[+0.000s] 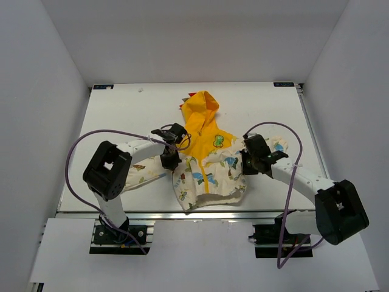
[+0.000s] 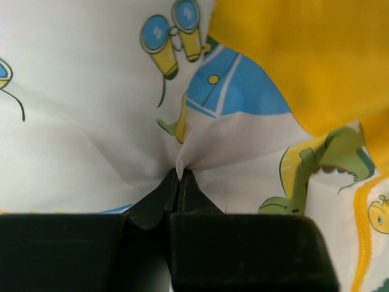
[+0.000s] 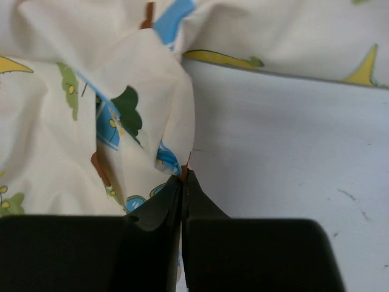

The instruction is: Zip up the jacket

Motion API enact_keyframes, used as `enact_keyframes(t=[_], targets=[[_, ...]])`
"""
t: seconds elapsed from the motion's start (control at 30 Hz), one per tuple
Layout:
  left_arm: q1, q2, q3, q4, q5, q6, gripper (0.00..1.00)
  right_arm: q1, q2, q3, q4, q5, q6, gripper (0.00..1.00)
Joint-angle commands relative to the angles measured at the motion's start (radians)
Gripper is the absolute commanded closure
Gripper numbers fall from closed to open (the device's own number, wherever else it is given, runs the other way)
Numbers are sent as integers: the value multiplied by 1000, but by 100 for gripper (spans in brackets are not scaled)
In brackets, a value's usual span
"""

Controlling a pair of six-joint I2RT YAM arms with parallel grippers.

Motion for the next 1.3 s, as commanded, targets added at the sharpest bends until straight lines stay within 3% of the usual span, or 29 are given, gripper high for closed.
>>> enact_keyframes(t=[0.0, 0.23, 0.37, 0.4, 0.47, 0.53, 0.63, 0.67, 0.73, 0.77, 0.87, 1.07, 1.27], targets=[[49, 30, 9, -37, -71, 9, 93, -75, 26, -5, 9, 78, -19, 100], [124, 92, 58, 17, -44, 159, 96, -189, 81, 31, 90, 107, -108, 100], [170, 100, 85, 38, -18, 224, 91, -203, 129, 57, 126, 138, -143, 100], [173, 100, 99, 43, -12, 244, 85, -203, 155, 73, 129, 134, -139, 99], [173, 99, 128, 28, 45, 270, 77, -201, 161, 84, 138, 39, -156, 77], [173, 58, 147, 37, 85, 288, 63, -201, 102, 63, 203, -46, -162, 72], [173, -25, 150, 50, 140, 307, 41, -201, -44, 61, 242, -159, -168, 49], [173, -92, 153, 46, 139, 302, 39, -201, -79, 70, 235, -167, -169, 12], [173, -160, 173, 9, 113, 282, 27, -201, -191, 92, 212, -149, -151, 11], [173, -230, 176, -17, 107, 276, 17, -201, -222, 113, 181, -120, -140, 11], [173, -373, 152, -45, 74, 242, 2, -201, -340, 132, 114, -69, -91, 11], [173, -558, 116, -176, -8, 186, 2, -201, -518, 129, 21, -196, -50, 11], [173, -736, 110, -262, -122, 137, 2, -201, -584, 137, -26, -89, -5, 11]])
